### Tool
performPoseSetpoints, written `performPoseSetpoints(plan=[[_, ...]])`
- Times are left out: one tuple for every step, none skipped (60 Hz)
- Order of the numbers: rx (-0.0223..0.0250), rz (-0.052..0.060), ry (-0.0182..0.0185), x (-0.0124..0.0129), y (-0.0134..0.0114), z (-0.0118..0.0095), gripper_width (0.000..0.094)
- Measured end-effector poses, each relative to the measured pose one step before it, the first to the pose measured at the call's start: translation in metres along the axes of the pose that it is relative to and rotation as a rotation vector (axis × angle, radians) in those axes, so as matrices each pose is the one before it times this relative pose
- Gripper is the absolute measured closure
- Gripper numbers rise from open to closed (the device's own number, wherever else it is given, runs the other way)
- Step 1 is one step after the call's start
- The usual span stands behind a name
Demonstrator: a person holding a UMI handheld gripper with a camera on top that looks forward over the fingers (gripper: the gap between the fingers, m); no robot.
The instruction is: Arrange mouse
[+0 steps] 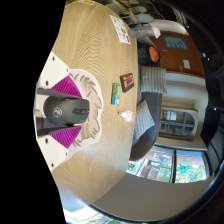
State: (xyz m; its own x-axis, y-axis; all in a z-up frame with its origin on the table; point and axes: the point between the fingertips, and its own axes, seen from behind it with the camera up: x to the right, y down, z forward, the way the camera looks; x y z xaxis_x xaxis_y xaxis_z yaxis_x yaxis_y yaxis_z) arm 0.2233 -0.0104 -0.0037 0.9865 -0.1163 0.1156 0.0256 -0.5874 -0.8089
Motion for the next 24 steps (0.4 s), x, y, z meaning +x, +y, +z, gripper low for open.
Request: performPoseSetpoints(plan=[[-0.01007,-0.0044,-0.00699,-0.00286,0.00276,0.00104,0.0455],[0.002,-0.008,-0.00339,0.00034,0.00091,0.00031,0.044],[0.01579,-0.0081,-0.00066,0.00066,-0.00295,0.00058,0.0433],[0.00573,-0.0078,0.00024,0.00101,0.00003,0.00014,0.0427],[0.00202,-0.0071,0.00118,0.00101,0.00076,0.00013,0.0416],[0.00141,-0.0028,0.00057,0.00086,0.00107,-0.00048,0.0404],[0.00274,-0.0021,-0.00412,-0.00112,-0.0002,0.00008,0.0386],[0.00487,0.0008,-0.00174,0.00045,0.00051,-0.00171,0.0353],[0.00477,0.0018,-0.00383,0.00055,0.00004,-0.00242,0.0312],[0.0057,0.0028,-0.00308,0.0004,-0.0003,-0.00196,0.0265],[0.00853,0.0039,-0.00407,0.00016,-0.00068,-0.0027,0.0217],[0.0101,0.0048,-0.00559,0.00002,-0.00089,-0.00327,0.0168],[0.01124,0.0061,-0.00508,0.00023,-0.00116,-0.00393,0.0124],[0.01134,0.0072,-0.00528,0.00047,-0.00104,-0.00444,0.0088],[0.01145,0.0076,-0.00595,0.00077,-0.00139,-0.00495,0.0062],[0.0099,0.0076,-0.0037,-0.00011,-0.00142,-0.0065,0.0067],[0.00966,0.0064,-0.00734,0.00146,-0.00044,-0.00451,0.0076],[0.00865,0.0061,-0.00638,0.0007,-0.0004,-0.00553,0.008],[0.00798,0.0069,-0.00626,0.00033,0.00007,-0.00575,0.0079],[0.00694,0.0065,-0.00554,0.00041,0.0003,-0.0059,0.0078],[0.00531,0.0059,-0.00593,0.00031,0.00082,-0.00592,0.0079],[0.00424,0.005,-0.00548,0.00038,0.00139,-0.00592,0.0079],[0.00404,0.0053,-0.00553,0.00031,0.00163,-0.00573,0.0077],[0.00322,0.0044,-0.00289,-0.00113,0.00272,-0.00462,0.0077]])
